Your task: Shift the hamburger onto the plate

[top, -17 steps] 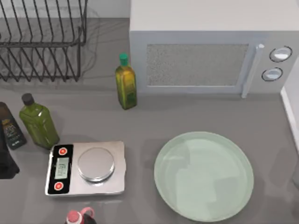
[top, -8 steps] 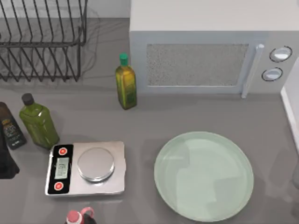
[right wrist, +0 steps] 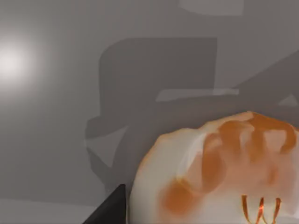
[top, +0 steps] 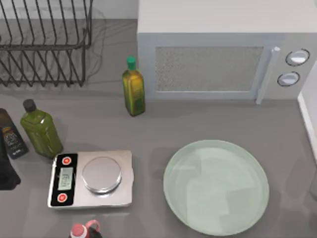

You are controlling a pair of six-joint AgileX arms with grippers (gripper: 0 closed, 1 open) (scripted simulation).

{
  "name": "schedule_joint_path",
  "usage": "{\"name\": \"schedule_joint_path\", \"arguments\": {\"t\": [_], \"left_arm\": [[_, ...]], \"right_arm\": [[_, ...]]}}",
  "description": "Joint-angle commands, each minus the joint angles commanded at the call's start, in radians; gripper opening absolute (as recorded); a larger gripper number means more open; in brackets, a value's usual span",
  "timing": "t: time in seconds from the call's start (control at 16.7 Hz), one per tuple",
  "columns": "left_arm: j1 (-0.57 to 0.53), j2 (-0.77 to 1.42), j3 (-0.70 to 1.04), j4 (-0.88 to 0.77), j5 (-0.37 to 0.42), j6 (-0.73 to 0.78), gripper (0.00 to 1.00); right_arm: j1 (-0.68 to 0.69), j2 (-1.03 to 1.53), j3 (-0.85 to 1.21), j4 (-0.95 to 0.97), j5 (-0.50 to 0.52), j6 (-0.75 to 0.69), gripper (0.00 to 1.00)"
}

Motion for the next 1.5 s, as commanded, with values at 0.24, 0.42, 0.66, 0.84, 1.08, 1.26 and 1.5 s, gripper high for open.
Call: {"name": "schedule_joint_path", "arguments": {"t": [0.24,0.42,0.66,0.84,1.08,1.26,1.5], "left_arm": [[0.000,0.000,0.000,0.000,0.000,0.000,1.00],[0.000,0.000,0.000,0.000,0.000,0.000,1.00],[0.000,0.000,0.000,0.000,0.000,0.000,1.00],[0.000,0.000,0.000,0.000,0.000,0.000,1.00],[0.000,0.000,0.000,0.000,0.000,0.000,1.00],[0.000,0.000,0.000,0.000,0.000,0.000,1.00],[0.000,0.000,0.000,0.000,0.000,0.000,1.00]], "right_arm": [[-0.003,-0.039,0.081,-0.116,0.000,-0.005,0.00],[-0.005,-0.095,0.177,-0.296,0.000,-0.009,0.00],[-0.005,-0.164,0.280,-0.453,0.000,-0.009,0.00],[-0.005,-0.175,0.292,-0.467,0.000,-0.007,0.00],[0.002,-0.164,0.296,-0.467,0.000,0.006,0.00],[0.050,-0.115,0.344,-0.471,0.002,0.095,0.00],[0.162,0.001,0.445,-0.475,0.005,0.344,0.00]]}}
